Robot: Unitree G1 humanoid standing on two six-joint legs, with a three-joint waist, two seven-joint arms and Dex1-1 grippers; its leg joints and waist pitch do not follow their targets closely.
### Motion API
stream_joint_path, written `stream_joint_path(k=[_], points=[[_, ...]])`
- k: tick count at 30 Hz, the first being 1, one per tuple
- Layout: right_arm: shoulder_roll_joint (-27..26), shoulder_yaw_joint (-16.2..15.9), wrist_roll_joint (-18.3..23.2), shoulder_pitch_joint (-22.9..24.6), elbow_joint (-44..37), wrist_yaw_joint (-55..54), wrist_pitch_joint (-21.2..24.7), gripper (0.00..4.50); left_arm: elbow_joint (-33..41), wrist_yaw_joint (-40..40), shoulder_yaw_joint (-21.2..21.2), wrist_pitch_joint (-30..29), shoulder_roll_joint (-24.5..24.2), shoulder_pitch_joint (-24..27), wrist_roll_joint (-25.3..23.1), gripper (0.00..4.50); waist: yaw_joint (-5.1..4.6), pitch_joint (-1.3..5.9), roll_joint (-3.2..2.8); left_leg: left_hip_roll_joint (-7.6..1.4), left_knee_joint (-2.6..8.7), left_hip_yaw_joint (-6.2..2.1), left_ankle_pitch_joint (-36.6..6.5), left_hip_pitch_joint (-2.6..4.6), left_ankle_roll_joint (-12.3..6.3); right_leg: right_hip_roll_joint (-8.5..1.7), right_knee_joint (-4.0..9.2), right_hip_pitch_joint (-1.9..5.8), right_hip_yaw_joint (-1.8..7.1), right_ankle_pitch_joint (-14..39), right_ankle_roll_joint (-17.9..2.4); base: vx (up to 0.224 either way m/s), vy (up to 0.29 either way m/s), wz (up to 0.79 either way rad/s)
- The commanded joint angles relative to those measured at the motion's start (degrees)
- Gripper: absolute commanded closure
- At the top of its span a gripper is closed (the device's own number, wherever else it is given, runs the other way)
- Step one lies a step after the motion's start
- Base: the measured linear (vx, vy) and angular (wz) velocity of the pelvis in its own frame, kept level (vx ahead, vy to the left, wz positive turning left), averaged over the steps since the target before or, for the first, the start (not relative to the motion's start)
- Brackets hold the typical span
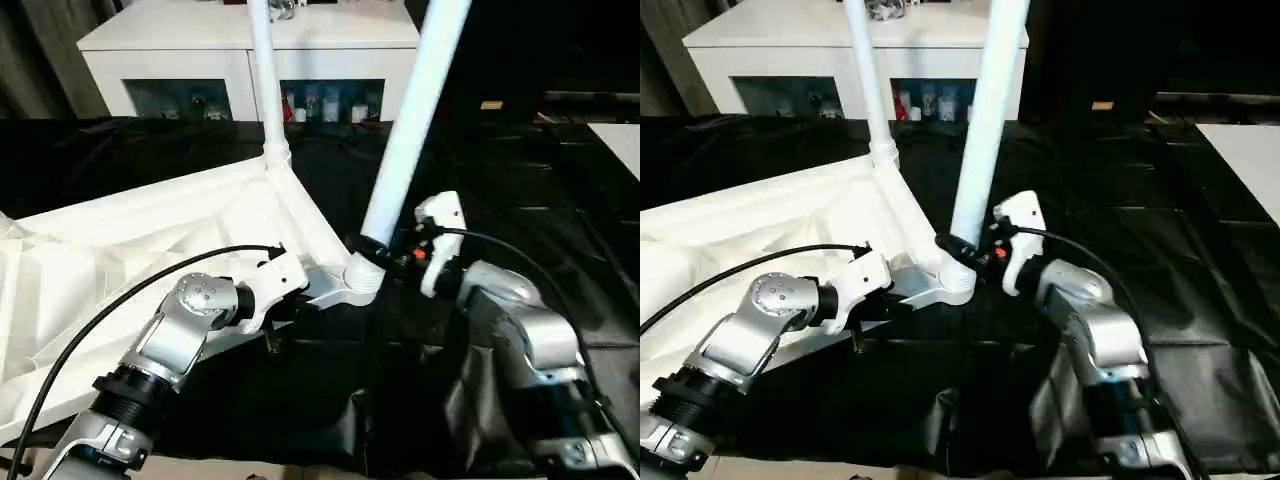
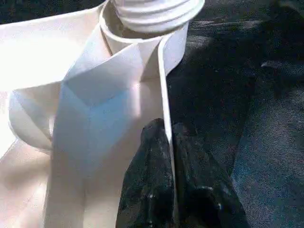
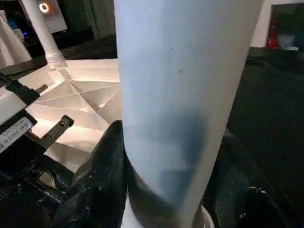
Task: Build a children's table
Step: Insert table leg to table base
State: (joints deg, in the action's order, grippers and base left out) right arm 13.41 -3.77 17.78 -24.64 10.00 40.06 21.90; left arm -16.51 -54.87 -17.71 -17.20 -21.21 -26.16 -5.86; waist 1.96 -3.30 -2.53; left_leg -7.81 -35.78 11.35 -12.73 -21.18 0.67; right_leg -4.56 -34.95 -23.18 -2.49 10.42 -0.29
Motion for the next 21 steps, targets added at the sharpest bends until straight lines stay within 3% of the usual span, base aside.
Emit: stream_joint_path(k=[1, 5, 9, 13, 19, 21], points=[[-0.3, -0.2, -0.5, -0.8, 1.6, 0.4, -1.3, 2.66, 0.5, 0.9, 0.5, 0.3, -0.1, 0.9, 1.0, 4.50, 0.13, 3.57, 1.23, -5.16, 4.97, -2.50, -7.8, 0.46, -3.39, -4.83, 4.07, 2.61, 2.90, 13.0, -14.7, 0.000, 0.000, 0.00], [-1.4, 1.0, -0.9, -1.7, 6.5, 0.1, -4.4, 2.66, 1.3, 1.0, 0.8, 0.2, -0.2, 1.1, 1.2, 4.50, 0.02, 3.65, 1.28, -5.20, 4.97, -2.51, -7.9, 0.50, -3.06, -4.85, 4.07, 2.52, 2.93, 13.2, -14.6, 0.000, 0.000, 0.00], [-2.0, 1.8, -0.8, -2.0, 9.6, -0.2, -7.1, 2.66, 1.3, 1.3, 1.1, 0.5, -0.3, 1.0, 1.5, 4.50, 0.10, 3.81, 1.16, -5.16, 4.82, -2.40, -6.0, 0.41, -4.08, -4.77, 3.69, 2.62, 2.85, 9.7, -15.5, 0.000, 0.000, 0.00], [-2.9, 3.2, 0.3, -1.8, 12.1, 0.1, -8.8, 2.67, 1.3, 1.3, 1.5, 0.6, -0.2, 1.0, 1.9, 4.50, 0.00, 3.65, 1.05, -5.15, 4.94, -2.44, -8.0, 0.47, -3.75, -4.80, 4.02, 2.58, 2.87, 12.0, -15.5, 0.000, 0.000, 0.00], [-3.1, 3.1, 0.1, 0.8, 12.8, 1.0, -11.9, 2.67, 1.0, 1.7, 1.9, 0.8, -0.4, 0.7, 1.9, 4.50, 0.12, 3.74, 0.99, -5.24, 4.94, -2.42, -7.7, 0.49, -3.77, -4.82, 3.96, 2.59, 2.89, 10.8, -15.5, 0.000, 0.000, 0.00], [-3.2, 3.1, -0.7, 3.5, 11.1, 0.0, -14.8, 2.67, 0.7, 2.1, 2.2, 0.9, -0.4, 0.6, 2.0, 4.50, 0.24, 3.71, 0.94, -5.24, 4.98, -2.43, -7.9, 0.46, -3.86, -4.85, 4.01, 2.58, 2.88, 11.1, -15.3, 0.000, 0.000, 0.00]])
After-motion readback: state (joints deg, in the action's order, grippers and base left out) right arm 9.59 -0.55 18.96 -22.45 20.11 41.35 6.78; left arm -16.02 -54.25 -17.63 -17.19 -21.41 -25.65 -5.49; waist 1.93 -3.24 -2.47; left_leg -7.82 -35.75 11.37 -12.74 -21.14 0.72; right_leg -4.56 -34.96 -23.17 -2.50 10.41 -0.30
